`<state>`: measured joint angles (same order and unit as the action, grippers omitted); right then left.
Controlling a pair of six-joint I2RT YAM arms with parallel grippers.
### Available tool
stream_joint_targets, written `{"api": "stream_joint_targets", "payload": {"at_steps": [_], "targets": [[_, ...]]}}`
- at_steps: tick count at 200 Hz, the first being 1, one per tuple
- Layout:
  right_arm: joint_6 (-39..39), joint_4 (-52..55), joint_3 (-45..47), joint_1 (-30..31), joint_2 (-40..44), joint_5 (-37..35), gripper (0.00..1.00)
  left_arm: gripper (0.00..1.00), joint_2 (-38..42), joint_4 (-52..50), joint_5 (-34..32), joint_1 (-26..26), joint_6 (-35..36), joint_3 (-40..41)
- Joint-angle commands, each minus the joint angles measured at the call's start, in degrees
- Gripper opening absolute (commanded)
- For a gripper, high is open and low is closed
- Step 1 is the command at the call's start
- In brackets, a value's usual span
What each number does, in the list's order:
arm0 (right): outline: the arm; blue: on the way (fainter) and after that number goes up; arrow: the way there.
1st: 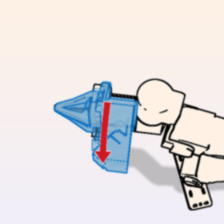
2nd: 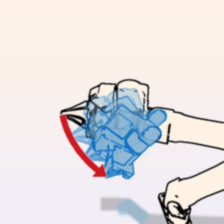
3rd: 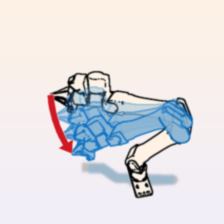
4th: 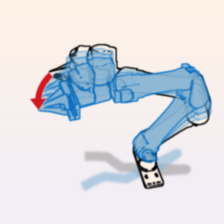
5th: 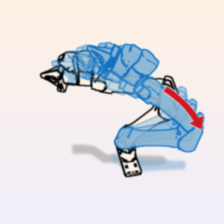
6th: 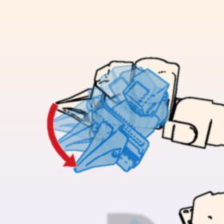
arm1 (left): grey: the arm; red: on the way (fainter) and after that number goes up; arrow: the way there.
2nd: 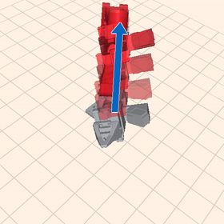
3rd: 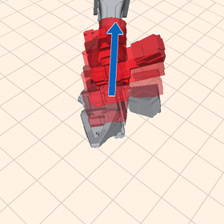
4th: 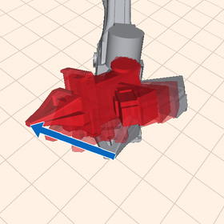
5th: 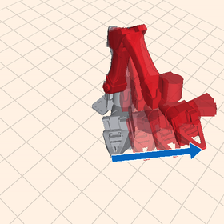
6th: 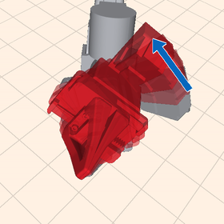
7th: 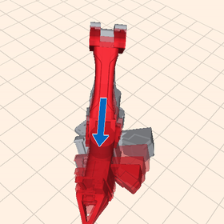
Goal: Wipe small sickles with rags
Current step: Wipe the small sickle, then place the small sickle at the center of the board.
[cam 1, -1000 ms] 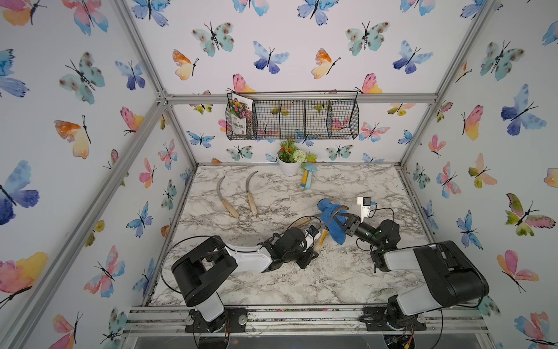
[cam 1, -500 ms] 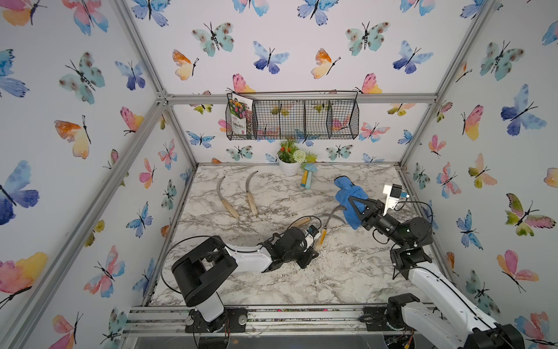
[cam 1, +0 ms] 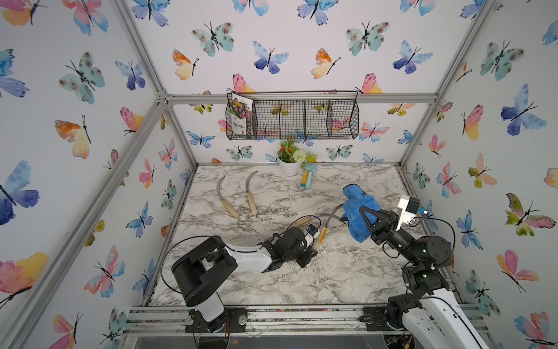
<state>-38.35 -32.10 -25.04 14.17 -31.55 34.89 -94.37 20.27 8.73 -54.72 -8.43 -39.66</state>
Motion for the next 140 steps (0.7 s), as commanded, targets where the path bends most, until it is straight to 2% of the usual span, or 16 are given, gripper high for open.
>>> {"api": "stream_joint_targets", "payload": {"at_steps": [1,22,34,50,76,102,122,140], "targets": [[3.70,8.11,0.16,-0.19,5.10,-5.53,0.03,0.00,-0.11,0.86,-1.89,1.72,-2.42,0.01],[6.05,15.29,0.96,-0.18,10.36,-11.41,0.03,0.00,0.47,1.11,-4.73,3.71,-6.84,0.40],[6.76,17.81,2.00,-0.19,12.63,-14.33,0.03,0.00,1.08,-0.06,-10.78,4.13,-12.00,0.25],[7.77,20.61,3.26,-0.20,14.33,-17.89,0.03,0.00,0.90,-11.76,-22.54,4.18,-21.91,-4.28],[8.88,22.43,5.72,-0.20,15.29,-23.56,0.02,0.00,0.21,-20.80,-29.76,4.13,-26.86,-8.05],[9.70,23.36,7.68,-0.17,14.20,-28.77,0.02,0.00,2.70,-21.44,-30.95,5.14,-28.79,-6.66],[8.73,25.93,7.27,-0.16,13.79,-30.89,0.02,0.00,2.99,-25.71,-31.64,6.83,-30.07,-7.96],[5.79,30.85,5.49,-0.20,14.80,-32.32,0.02,0.00,2.14,-28.86,-28.70,9.87,-31.18,-8.79]]}}
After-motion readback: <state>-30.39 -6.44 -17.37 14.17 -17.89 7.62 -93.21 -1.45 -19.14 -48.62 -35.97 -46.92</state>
